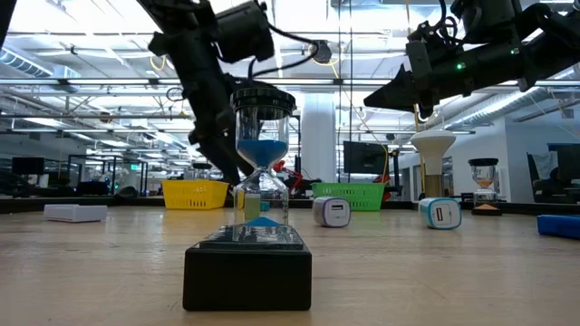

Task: Pick & Place Office items
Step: Put the left green charger adapter into the orange bin

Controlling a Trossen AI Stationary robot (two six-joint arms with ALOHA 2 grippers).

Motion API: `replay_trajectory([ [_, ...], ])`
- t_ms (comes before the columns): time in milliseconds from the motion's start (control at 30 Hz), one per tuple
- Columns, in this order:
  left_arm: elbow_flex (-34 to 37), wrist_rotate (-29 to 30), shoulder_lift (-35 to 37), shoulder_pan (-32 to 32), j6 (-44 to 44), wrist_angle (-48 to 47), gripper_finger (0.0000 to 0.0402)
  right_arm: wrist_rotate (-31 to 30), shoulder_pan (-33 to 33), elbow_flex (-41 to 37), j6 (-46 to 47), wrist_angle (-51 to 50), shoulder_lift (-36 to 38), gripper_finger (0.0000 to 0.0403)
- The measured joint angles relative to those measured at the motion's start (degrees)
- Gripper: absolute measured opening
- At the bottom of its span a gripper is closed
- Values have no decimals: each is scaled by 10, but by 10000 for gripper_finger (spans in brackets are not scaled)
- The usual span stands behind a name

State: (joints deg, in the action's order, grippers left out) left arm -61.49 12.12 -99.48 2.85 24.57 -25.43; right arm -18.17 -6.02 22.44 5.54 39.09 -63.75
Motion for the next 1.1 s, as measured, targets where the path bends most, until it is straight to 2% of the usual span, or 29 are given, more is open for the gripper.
replay_trajectory([
  [467, -2, -21, -28, 20, -21, 17, 278, 1, 0, 0, -2, 0, 0, 1],
  [800, -2, -32, -38, 20, -45, 33, 284, 1, 0, 0, -2, 0, 0, 2],
  [1100, 1, -50, 20, 19, -110, 6, 285, 1, 0, 0, -2, 0, 0, 2],
])
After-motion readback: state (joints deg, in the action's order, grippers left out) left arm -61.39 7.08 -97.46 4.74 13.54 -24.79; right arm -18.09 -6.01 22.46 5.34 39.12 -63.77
